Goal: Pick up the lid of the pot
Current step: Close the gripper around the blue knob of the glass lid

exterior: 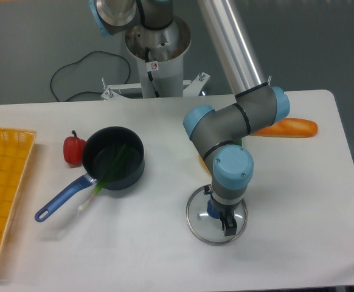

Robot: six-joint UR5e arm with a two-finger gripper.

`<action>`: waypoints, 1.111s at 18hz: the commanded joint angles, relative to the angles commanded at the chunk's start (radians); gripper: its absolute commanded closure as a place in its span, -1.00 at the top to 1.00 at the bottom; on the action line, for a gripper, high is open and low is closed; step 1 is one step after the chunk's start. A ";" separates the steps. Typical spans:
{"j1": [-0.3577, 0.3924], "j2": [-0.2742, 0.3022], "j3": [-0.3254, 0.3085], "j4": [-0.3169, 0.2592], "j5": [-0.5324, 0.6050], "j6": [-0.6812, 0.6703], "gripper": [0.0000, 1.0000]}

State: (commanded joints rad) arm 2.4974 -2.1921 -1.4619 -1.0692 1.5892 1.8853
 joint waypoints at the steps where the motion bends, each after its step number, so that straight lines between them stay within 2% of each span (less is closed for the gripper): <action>1: -0.005 0.002 0.000 -0.002 -0.002 -0.002 0.95; 7: 0.000 0.003 0.029 0.008 -0.070 -0.018 0.96; 13: 0.003 0.005 0.026 -0.003 -0.063 -0.006 0.96; 20: -0.026 0.003 0.021 -0.045 -0.044 -0.003 0.95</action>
State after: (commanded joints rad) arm 2.4713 -2.1890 -1.4404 -1.1137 1.5447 1.8822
